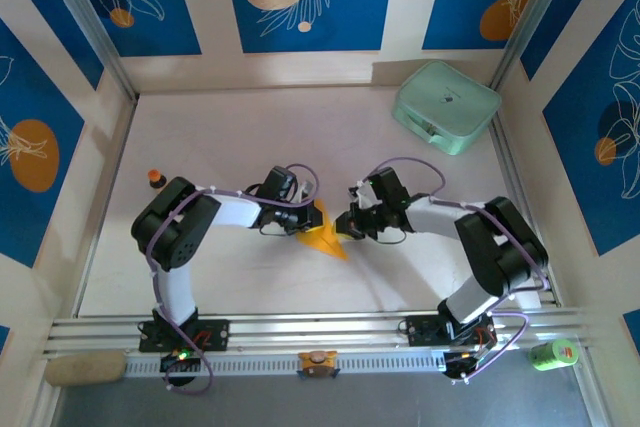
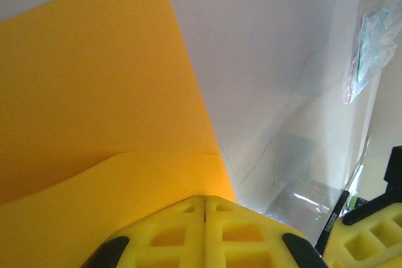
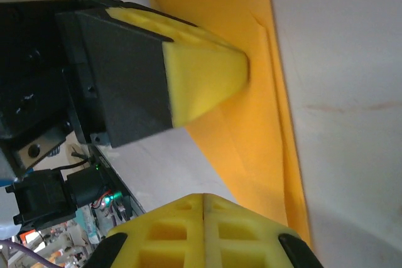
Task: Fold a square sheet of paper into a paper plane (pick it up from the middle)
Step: Fourth fold the wing at the center of the table.
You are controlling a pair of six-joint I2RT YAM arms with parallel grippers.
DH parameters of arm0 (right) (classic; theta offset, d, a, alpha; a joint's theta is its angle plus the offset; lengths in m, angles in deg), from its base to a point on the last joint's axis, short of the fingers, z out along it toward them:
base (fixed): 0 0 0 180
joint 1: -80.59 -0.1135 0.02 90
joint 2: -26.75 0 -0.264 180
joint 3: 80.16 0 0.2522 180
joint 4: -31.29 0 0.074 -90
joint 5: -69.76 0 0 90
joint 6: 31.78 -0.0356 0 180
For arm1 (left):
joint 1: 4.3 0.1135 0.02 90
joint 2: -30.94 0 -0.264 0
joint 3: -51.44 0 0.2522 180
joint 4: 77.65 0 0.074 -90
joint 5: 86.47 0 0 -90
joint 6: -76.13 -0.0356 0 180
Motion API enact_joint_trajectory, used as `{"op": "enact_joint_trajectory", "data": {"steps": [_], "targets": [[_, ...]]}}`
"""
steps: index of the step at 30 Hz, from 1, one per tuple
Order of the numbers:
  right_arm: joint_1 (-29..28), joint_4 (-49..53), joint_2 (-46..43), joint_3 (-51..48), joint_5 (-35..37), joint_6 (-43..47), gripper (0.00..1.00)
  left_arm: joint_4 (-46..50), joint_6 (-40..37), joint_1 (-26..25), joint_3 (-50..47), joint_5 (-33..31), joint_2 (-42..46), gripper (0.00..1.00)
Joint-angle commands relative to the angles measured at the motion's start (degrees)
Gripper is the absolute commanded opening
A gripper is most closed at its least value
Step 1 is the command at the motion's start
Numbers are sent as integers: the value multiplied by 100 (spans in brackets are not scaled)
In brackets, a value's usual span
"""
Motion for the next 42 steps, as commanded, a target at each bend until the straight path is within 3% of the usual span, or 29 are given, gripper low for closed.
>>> {"op": "enact_joint_trajectory", "data": {"steps": [1, 6, 9, 18, 24, 30, 42], "targets": [[-196, 125, 323, 178, -42, -44, 0, 164, -224, 40, 19, -35, -251, 2], [-303, 156, 761, 320, 25, -71, 0, 160, -224, 49, 35, 17, -287, 2], [-326, 580, 957, 275, 428, -79, 0, 224, -275, 64, 88, 27, -260, 2], [-313, -23, 1078, -318, 263, -960, 0, 466, -297, 92, 363, -88, 295, 9], [-313, -272, 1104, -362, 261, -1240, 0, 6, 370, -57, -196, -347, 645, 8], [-304, -301, 1139, -383, 242, -1264, 0, -322, 634, -202, -271, -290, 233, 6], [-278, -163, 1236, -402, 249, -1162, 0, 173, 327, 448, -195, -696, 19, 4]]}}
